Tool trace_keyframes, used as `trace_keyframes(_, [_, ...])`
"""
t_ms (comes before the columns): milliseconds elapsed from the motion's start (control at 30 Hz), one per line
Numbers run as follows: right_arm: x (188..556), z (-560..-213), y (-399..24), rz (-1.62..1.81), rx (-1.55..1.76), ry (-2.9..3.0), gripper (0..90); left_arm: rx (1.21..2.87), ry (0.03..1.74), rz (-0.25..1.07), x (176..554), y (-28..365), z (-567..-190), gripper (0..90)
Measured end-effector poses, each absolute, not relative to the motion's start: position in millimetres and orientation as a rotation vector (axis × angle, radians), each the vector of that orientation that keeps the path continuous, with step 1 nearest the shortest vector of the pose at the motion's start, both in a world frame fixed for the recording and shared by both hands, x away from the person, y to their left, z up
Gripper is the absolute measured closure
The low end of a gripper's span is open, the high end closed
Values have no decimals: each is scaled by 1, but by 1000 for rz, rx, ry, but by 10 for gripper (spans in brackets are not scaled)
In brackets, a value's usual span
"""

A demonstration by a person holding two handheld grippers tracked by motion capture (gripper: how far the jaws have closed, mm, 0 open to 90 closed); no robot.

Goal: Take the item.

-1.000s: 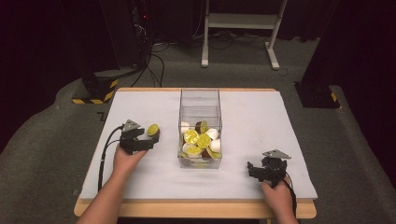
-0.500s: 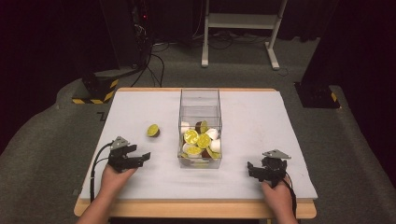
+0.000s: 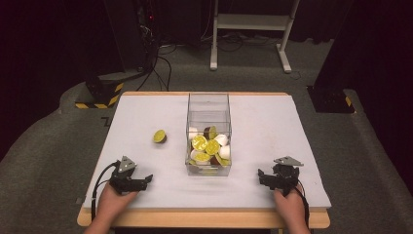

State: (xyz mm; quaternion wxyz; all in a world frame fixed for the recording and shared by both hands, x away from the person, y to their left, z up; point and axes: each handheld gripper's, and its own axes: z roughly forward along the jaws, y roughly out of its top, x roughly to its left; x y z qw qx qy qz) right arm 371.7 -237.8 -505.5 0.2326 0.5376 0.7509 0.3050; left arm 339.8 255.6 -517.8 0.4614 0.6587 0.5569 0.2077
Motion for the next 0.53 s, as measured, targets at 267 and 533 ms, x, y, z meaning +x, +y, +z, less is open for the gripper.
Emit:
trace_keyframes(267, [372, -505, -238, 837, 1480, 2062, 84, 1627, 1363, 497, 340, 257, -518, 170])
trace_keyframes(533, [372, -505, -238, 834, 1477, 2062, 84, 1615, 1365, 495, 340, 257, -518, 170])
